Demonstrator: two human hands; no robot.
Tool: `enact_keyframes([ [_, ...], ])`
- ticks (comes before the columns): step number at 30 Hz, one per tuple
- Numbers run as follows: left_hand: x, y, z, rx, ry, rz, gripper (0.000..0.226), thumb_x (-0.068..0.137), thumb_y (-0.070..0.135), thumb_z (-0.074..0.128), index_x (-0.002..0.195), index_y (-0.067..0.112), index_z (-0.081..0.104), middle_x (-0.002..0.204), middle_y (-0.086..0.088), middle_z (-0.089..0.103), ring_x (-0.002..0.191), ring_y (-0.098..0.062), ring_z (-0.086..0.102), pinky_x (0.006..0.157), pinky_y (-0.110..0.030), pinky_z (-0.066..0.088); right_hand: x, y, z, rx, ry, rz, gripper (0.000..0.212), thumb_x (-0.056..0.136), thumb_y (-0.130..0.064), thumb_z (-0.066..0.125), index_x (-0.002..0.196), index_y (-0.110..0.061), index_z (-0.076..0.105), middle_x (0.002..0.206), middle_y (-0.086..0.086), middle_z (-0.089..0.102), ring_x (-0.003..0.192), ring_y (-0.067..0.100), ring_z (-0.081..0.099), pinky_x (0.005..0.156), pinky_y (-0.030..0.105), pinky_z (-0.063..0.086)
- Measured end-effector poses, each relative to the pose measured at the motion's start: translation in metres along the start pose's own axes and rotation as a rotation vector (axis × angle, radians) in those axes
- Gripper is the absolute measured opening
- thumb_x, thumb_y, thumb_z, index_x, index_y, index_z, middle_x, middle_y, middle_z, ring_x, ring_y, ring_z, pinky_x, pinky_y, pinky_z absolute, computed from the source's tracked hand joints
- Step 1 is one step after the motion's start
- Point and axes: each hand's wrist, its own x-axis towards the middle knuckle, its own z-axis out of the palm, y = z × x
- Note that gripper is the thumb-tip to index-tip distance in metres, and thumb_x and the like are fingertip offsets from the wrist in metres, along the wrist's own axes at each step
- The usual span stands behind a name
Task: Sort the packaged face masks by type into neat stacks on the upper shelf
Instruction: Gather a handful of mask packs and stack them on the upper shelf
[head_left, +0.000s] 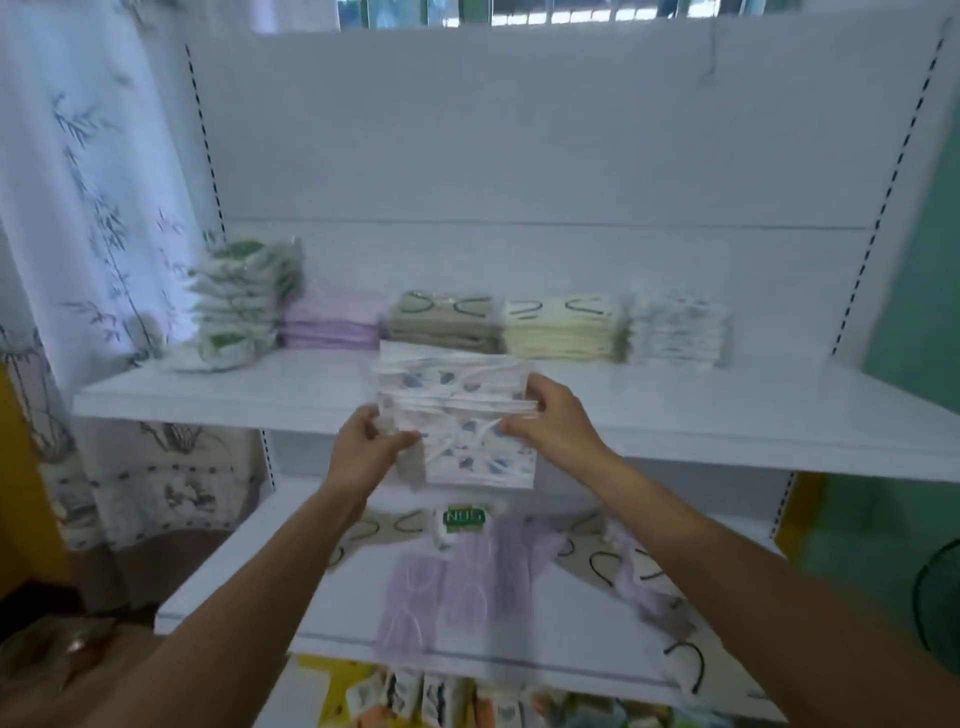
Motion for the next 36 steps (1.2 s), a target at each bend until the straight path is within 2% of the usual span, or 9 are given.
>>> enact_keyframes([
  [3, 0.036, 0.038, 0.007, 0.010, -0.013, 0.118, 0.026, 0.079, 0.003, 0.070, 0.099, 0.010, 0.055, 0.084, -0.006, 0.061, 0.071, -0.015, 0.057, 0.061, -0.023, 0.045, 0.034, -0.018, -0.018, -0.009, 0.126, -0.022, 0.038, 0.073, -0.017, 0.078, 0.098, 0.005, 0.061, 0.096, 0.020, 0.067, 0.085, 0.032, 0.065, 0.077, 0.047, 0.055],
  [6, 0.070, 0.060, 0.026, 0.042, -0.012, 0.218, 0.027, 0.078, 0.009, 0.073, 0.097, 0.010, 0.054, 0.075, -0.003, 0.051, 0.066, -0.015, 0.047, 0.055, -0.019, 0.039, 0.069, -0.029, -0.034, 0.025, 0.228, -0.037, 0.023, 0.073, -0.013, 0.080, 0.073, -0.013, 0.056, 0.073, 0.005, 0.059, 0.062, 0.012, 0.054, 0.055, 0.014, 0.045],
  [8, 0.090, 0.069, 0.043, 0.024, -0.019, 0.256, 0.028, 0.079, 0.009, 0.072, 0.098, 0.010, 0.052, 0.073, -0.001, 0.045, 0.066, -0.015, 0.043, 0.049, -0.010, 0.037, 0.088, -0.027, -0.043, 0.067, 0.312, -0.032, 0.032, 0.073, -0.012, 0.080, 0.070, -0.021, 0.049, 0.074, 0.000, 0.054, 0.063, 0.010, 0.048, 0.052, 0.013, 0.038],
  [11, 0.111, 0.063, 0.066, 0.013, -0.083, 0.234, 0.039, 0.078, 0.007, 0.072, 0.106, 0.011, 0.047, 0.082, -0.001, 0.049, 0.074, -0.015, 0.050, 0.057, -0.007, 0.040, 0.104, -0.005, -0.049, 0.135, 0.378, 0.051, 0.036, 0.071, -0.014, 0.081, 0.093, -0.017, 0.052, 0.101, 0.006, 0.060, 0.088, 0.020, 0.057, 0.071, 0.027, 0.045],
  [15, 0.131, 0.017, 0.085, 0.161, -0.242, 0.083, 0.063, 0.073, 0.019, 0.077, 0.124, 0.011, 0.041, 0.121, -0.004, 0.054, 0.103, -0.021, 0.053, 0.084, -0.032, 0.047, 0.098, 0.041, -0.040, 0.041, 0.298, 0.288, 0.058, 0.072, -0.027, 0.081, 0.118, -0.017, 0.048, 0.112, -0.003, 0.050, 0.104, 0.015, 0.050, 0.076, 0.023, 0.039],
  [19, 0.144, 0.000, 0.095, 0.205, -0.238, 0.068, 0.048, 0.079, 0.019, 0.072, 0.120, 0.010, 0.048, 0.116, -0.009, 0.059, 0.096, -0.021, 0.056, 0.078, -0.026, 0.041, 0.104, 0.061, -0.035, 0.014, 0.302, 0.311, 0.034, 0.074, -0.032, 0.078, 0.091, -0.021, 0.051, 0.091, -0.007, 0.054, 0.092, 0.015, 0.054, 0.060, 0.018, 0.036],
  [28, 0.169, 0.006, 0.095, 0.232, -0.124, 0.200, 0.042, 0.083, 0.001, 0.061, 0.121, 0.007, 0.045, 0.101, -0.004, 0.056, 0.086, -0.018, 0.052, 0.073, -0.024, 0.038, 0.127, 0.060, -0.038, -0.046, 0.419, 0.242, 0.047, 0.087, -0.005, 0.060, 0.129, -0.013, 0.041, 0.106, 0.006, 0.053, 0.093, 0.017, 0.049, 0.057, 0.011, 0.038],
  [33, 0.160, -0.009, 0.090, 0.319, -0.393, 0.240, 0.045, 0.084, 0.004, 0.058, 0.121, 0.026, 0.046, 0.087, -0.002, 0.057, 0.070, -0.019, 0.059, 0.060, -0.033, 0.053, 0.110, 0.080, -0.043, -0.196, 0.262, 0.228, 0.066, 0.088, -0.009, 0.058, 0.143, -0.032, 0.030, 0.132, 0.011, 0.047, 0.078, 0.009, 0.052, 0.052, 0.009, 0.040],
  [36, 0.157, -0.008, 0.093, 0.325, -0.384, 0.333, 0.043, 0.087, 0.005, 0.058, 0.121, 0.028, 0.044, 0.087, -0.002, 0.057, 0.068, -0.015, 0.059, 0.051, -0.021, 0.048, 0.111, 0.085, -0.048, -0.198, 0.240, 0.227, 0.062, 0.089, -0.008, 0.057, 0.141, -0.033, 0.036, 0.133, 0.010, 0.045, 0.077, 0.009, 0.055, 0.046, 0.011, 0.042],
])
